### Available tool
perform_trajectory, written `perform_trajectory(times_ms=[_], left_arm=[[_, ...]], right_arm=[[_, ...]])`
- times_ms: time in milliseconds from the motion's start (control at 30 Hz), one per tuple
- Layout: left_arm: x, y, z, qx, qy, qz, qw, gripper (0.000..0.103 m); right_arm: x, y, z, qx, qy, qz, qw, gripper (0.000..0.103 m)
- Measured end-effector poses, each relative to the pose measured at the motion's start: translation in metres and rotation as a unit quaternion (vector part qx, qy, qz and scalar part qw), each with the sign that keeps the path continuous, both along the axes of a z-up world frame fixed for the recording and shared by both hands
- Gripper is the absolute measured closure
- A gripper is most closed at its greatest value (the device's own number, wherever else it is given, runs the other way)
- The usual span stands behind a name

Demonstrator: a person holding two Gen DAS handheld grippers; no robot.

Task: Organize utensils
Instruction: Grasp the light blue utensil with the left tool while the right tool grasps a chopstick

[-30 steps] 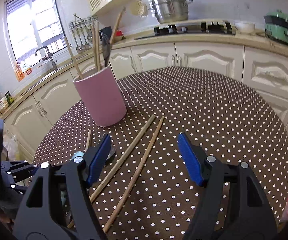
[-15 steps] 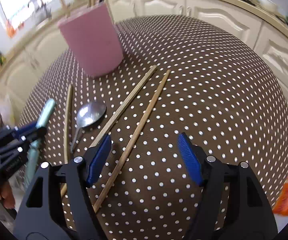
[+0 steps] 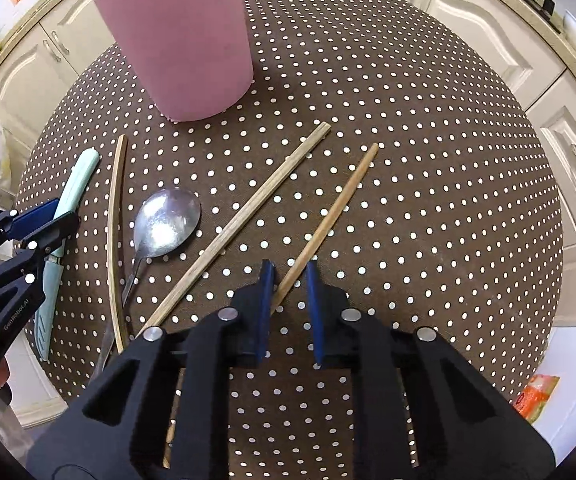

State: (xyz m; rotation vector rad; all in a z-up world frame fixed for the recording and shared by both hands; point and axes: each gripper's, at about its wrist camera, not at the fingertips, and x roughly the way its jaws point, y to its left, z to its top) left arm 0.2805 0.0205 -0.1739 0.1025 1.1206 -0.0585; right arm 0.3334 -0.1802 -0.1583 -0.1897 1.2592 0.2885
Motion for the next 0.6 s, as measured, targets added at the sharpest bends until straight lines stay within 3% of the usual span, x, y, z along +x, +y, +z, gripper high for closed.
perform_trajectory(times_ms=[100, 333, 600], left_arm=[[0.004, 0.003, 0.000, -0.002, -0.003, -0.003, 1.0000, 0.082], [-0.003, 0.012, -0.001, -0.031, -0.012, 0.013, 0.9994, 0.083], [-0.021, 0.025, 0.010, -0.054, -0.043, 0.035, 0.9970, 0.083]], right_arm=[[0.006, -0.008, -0.001, 0.024, 0.001, -0.010, 1.000, 0.097], [0.007, -0.028, 0.003, 0.066, -0.011, -0.018, 0.998, 0.097], [-0.028, -0.057, 0.031, 0.126, -0.054, -0.026, 0.990, 0.097]])
